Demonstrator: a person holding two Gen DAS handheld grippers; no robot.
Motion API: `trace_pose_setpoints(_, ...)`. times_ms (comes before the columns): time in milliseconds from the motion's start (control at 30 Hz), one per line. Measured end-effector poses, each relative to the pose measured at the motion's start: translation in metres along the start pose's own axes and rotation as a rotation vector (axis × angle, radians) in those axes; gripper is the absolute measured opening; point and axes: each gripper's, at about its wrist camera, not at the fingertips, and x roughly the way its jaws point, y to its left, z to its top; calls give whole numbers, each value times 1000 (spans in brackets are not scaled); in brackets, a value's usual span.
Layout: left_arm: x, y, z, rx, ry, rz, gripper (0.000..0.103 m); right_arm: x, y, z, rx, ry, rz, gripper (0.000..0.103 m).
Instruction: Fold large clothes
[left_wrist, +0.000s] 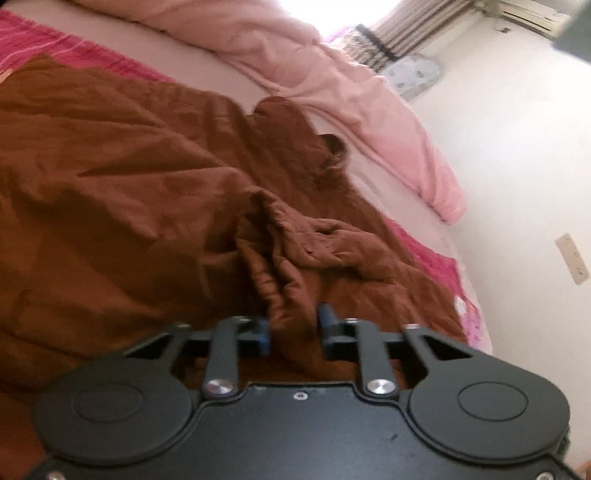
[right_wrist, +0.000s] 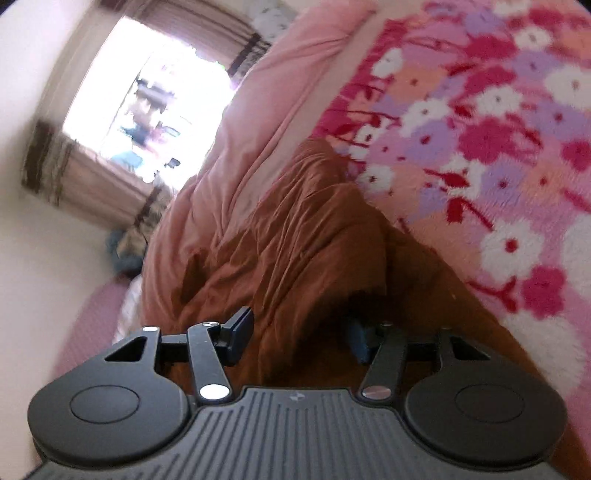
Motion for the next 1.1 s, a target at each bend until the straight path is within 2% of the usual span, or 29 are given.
trace_pose_setpoints(33, -5, -2, -2, 22, -15, -12, 15, 2, -1, 4, 10, -2, 13, 7)
trace_pose_setpoints(67, -11, -5, -5, 51, -29, -28, 15, 2, 0, 7, 15, -4, 20, 4)
trace_pose_setpoints(133, -12, -6, -13, 82, -19, -46, 15, -9, -4, 14, 46, -49, 55, 4)
trace_pose_setpoints(200, -1, 0, -22, 83, 17, -19, 15, -16, -10, 21, 44, -78, 30, 4)
trace_pose_setpoints(267, 11, 7, -29, 86, 22, 14, 18, -14, -22, 24, 49, -63, -24, 4)
trace_pose_setpoints(300, 14, 10, -30, 86, 13, 11, 22, -10, -30, 23, 62, -44, -35, 5)
trace_pose_setpoints(367, 14, 14, -27, 68, 19, 1, 22, -10, -42, 19, 116, -26, -26, 5)
trace_pose_setpoints(400, 12, 15, -26, 62, 26, -2, 25, -10, -44, 19, 132, -27, -13, 5)
trace_pose_setpoints(500, -9, 8, -21, 112, 13, 43, 46, -19, -38, 21, 124, -28, -30, 19)
trace_pose_setpoints(533, -20, 4, -19, 150, -13, 83, 50, -26, -31, 21, 98, -28, -53, 21)
trace_pose_setpoints(600, -41, -5, -16, 220, -66, 117, 50, -37, -8, 23, -19, -30, -135, 23)
trace_pose_setpoints(667, -51, -13, -8, 270, -99, 114, 50, -42, 20, 24, -156, -38, -265, 23)
trace_pose_setpoints(733, -53, -23, -3, 303, -115, 99, 50, -47, 44, 22, -285, -111, -334, 28)
trace_pose_setpoints(767, -50, -28, -3, 317, -120, 96, 50, -46, 59, 19, -368, -158, -350, 30)
trace_pose_setpoints(833, -40, -36, -5, 346, -122, 79, 50, -40, 78, 13, -453, -195, -344, 31)
trace_pose_setpoints(900, -23, -40, -7, 356, -107, 62, 50, -26, 90, 8, -501, -185, -284, 31)
trace_pose_setpoints(967, -3, -41, -11, 370, -85, 73, 50, -7, 93, 4, -531, -166, -265, 31)
trace_pose_setpoints(1100, 34, -33, -10, 372, -48, 161, 51, 32, 87, -3, -612, -130, -362, 31)
